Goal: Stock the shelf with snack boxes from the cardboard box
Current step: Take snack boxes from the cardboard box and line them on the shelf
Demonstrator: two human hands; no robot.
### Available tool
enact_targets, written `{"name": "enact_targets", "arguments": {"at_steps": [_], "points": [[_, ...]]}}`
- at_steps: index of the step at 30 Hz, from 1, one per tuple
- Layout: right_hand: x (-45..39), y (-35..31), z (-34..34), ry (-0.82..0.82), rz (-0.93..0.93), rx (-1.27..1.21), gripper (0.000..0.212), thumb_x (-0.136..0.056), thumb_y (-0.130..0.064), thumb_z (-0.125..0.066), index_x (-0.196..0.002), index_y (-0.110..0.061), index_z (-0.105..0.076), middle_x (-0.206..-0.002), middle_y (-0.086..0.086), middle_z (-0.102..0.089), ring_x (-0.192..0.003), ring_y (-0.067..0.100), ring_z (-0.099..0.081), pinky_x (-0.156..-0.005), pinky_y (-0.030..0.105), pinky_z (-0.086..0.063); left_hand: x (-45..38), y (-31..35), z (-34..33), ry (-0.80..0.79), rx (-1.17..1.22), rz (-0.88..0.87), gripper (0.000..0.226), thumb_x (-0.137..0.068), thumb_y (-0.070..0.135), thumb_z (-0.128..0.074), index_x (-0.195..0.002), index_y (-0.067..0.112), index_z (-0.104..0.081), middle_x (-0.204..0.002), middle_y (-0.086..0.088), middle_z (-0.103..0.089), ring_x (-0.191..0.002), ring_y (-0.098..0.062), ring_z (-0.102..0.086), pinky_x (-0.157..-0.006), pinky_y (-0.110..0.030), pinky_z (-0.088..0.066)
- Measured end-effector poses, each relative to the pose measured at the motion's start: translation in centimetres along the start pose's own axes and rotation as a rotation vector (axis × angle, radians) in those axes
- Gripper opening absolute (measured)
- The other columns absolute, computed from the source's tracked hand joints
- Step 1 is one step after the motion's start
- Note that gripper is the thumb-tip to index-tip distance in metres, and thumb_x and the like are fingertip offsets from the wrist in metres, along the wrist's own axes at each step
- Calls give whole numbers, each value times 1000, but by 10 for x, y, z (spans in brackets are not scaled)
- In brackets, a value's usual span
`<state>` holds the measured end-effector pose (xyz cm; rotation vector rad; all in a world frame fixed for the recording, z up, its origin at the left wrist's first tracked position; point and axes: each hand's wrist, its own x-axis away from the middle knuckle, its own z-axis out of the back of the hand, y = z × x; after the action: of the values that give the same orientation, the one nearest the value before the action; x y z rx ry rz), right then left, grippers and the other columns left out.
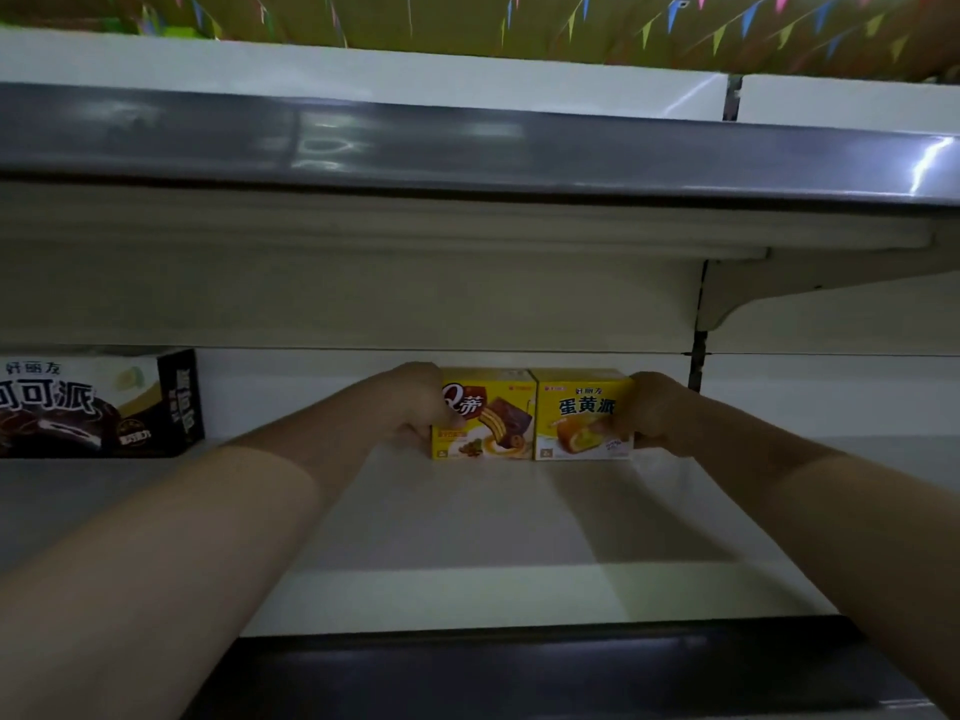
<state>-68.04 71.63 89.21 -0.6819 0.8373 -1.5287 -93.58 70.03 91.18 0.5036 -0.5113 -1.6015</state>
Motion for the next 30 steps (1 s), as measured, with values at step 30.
{"name": "enact_targets", "arguments": {"at_steps": [30], "points": [[232, -78, -79, 165, 402, 376, 15, -86, -17, -60, -83, -3, -65, -85, 17, -64, -83, 32, -59, -63, 29, -38, 247, -64, 43, 458, 289, -47, 14, -93, 9, -50, -82, 11, -58, -82, -9, -69, -62, -12, -63, -46, -15, -45]]}}
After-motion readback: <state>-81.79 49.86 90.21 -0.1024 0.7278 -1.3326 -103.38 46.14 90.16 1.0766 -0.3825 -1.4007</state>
